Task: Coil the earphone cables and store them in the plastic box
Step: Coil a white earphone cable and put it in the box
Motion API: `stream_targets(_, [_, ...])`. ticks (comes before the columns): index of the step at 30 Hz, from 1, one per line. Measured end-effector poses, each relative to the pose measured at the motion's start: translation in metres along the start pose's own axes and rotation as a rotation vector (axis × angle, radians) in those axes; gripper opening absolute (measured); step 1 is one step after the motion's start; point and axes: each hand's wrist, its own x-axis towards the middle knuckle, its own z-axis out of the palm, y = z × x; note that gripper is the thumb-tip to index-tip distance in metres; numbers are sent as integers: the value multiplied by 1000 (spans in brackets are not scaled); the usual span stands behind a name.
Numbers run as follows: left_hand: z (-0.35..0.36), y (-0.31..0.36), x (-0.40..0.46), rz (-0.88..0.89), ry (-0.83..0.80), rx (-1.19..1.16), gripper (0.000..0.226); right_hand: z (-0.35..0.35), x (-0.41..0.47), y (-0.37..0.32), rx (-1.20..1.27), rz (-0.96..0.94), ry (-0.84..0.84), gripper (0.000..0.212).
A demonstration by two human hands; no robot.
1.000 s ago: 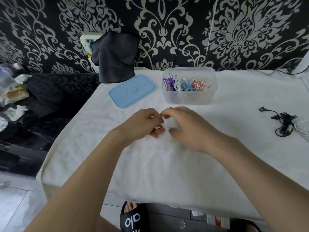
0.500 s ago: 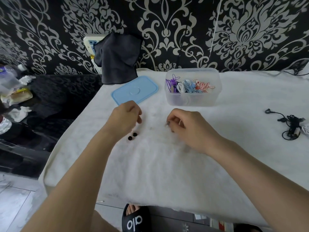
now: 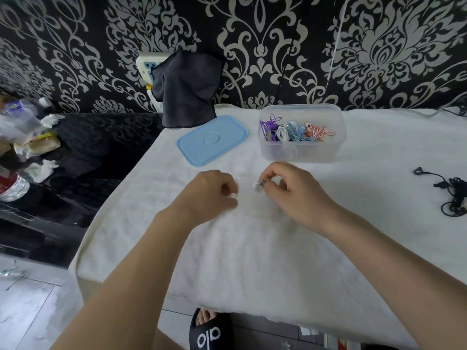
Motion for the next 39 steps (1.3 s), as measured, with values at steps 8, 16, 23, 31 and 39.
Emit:
stream_targets(8, [0,6,-3,116,63,-154,13,-10,0,-6,361,249,-72,14])
stream_targets(16, [5,15,-5,156,20,-284,16,-17,-3,-10,437,244,-123,11])
stream_targets(23, [3,19,-6,146,42,-343,20,-14,0,-3,414,226,-68,13])
stream_targets(31, [2,24,-9,172,48,-404,21,-15,-3,-6,452,205,-73,11])
stream_targets(39, [2,25,-10,187,69,-401,21,-13,-3,-5,411,182,-64,17])
